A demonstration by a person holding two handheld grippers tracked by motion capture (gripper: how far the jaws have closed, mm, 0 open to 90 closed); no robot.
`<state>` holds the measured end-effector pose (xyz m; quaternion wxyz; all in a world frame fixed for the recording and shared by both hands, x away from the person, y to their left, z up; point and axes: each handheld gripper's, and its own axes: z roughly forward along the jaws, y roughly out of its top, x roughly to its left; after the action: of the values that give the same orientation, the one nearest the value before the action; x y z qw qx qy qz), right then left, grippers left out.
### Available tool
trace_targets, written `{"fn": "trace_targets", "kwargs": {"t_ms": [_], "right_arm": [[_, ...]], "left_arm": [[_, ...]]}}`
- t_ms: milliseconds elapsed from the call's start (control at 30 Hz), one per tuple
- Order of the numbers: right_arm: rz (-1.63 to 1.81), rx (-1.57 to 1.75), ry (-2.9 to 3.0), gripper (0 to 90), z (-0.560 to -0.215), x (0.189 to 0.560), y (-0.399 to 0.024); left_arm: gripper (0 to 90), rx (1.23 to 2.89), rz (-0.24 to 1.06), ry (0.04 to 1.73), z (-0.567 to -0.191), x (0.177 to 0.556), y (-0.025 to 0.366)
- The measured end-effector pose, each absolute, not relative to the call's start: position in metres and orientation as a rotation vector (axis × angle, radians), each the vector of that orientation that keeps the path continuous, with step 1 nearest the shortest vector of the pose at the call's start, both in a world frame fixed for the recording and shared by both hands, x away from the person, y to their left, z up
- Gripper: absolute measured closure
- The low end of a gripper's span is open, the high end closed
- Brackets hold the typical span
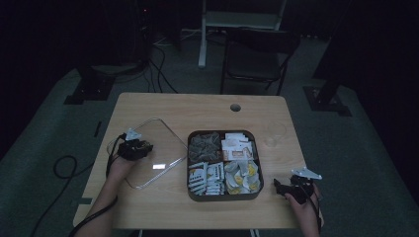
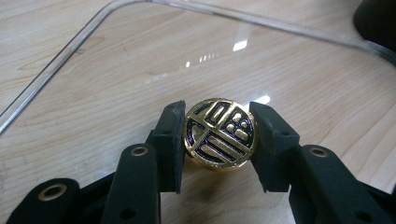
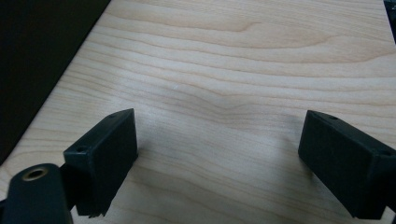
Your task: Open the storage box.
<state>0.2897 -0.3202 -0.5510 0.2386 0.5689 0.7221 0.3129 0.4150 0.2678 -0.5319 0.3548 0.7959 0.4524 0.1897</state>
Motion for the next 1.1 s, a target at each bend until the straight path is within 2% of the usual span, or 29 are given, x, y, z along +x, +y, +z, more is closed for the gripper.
{"fn": "trace_targets", "kwargs": {"t_ms": [300,400,533,600,667,700,767,800,967,1033,1100], "right_arm": [[0.857,1.558,1.978,11.2,-0.551,0.290,-0.320],[0.857,1.558,1.978,11.2,-0.551,0.290,-0.320],[0.857,1.558,1.978,11.2,-0.551,0.290,-0.320],[0.857,1.558,1.978,11.2,-0.551,0.290,-0.320],[0.857,1.558,1.978,11.2,-0.551,0.290,-0.320],[0.857,1.558,1.978,11.2,-0.551,0.290,-0.320],[0.857,1.558,1.978,11.2,-0.551,0.290,-0.320],[0.857,1.559,1.978,11.2,-0.551,0.290,-0.320],[0.857,1.558,1.978,11.2,-0.551,0.290,-0.320],[0.857,1.558,1.978,11.2,-0.551,0.290,-0.320],[0.858,1.558,1.978,11.2,-0.551,0.290,-0.320]], "left_arm": [[57.9,2.041,0.446,1.164,-0.530,0.415,0.272],[50.1,1.997,0.437,1.155,-0.522,0.413,0.275],[36.2,1.971,0.384,1.126,-0.513,0.409,0.276],[26.5,1.981,0.349,1.095,-0.510,0.406,0.275],[23.8,1.977,0.339,1.080,-0.508,0.403,0.275],[18.9,1.978,0.324,1.075,-0.508,0.402,0.275],[16.9,1.996,0.326,1.068,-0.507,0.400,0.274],[11.7,2.018,0.315,1.069,-0.507,0.398,0.272],[9.4,2.036,0.314,1.035,-0.509,0.391,0.270],[1.1,2.031,0.285,1.029,-0.510,0.388,0.270],[1.1,2.035,0.290,1.013,-0.511,0.385,0.269]]}}
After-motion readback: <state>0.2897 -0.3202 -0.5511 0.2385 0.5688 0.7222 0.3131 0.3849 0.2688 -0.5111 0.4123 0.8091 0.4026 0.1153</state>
